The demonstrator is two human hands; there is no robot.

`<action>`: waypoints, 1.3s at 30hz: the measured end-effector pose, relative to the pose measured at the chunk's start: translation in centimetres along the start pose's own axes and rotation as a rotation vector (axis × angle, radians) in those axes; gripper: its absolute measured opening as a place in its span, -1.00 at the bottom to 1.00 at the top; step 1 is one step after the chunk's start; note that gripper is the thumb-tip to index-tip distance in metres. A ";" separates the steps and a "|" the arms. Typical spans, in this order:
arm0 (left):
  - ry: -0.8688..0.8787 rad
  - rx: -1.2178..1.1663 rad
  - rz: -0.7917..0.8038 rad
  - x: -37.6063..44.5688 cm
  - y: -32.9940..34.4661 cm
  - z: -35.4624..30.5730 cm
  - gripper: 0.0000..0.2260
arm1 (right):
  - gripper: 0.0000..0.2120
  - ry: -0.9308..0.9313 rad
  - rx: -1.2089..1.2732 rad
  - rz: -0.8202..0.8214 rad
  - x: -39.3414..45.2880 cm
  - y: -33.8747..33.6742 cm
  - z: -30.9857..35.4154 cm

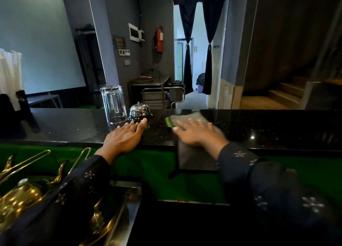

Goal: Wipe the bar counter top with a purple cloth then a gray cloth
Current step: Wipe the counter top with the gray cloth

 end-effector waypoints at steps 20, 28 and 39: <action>0.016 0.012 0.019 0.3 0.4 -0.5 -0.48 | -0.43 -0.013 -0.010 0.000 0.5 1.6 7.0; 0.041 0.026 -0.032 0.9 0.6 0.0 -0.42 | -0.45 0.073 0.010 0.025 9.6 0.7 6.5; 0.057 0.060 -0.003 1.6 1.2 1.0 -0.31 | -0.40 0.009 -0.029 -0.010 9.1 0.2 -1.4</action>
Point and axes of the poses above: each hand's wrist, its own x-axis towards the middle knuckle, its own y-axis out of the palm, z = x × y, the point moved 5 cm from there along x, towards the middle knuckle, and after that the axes turned 4 degrees about -z, right-handed, at the moved point
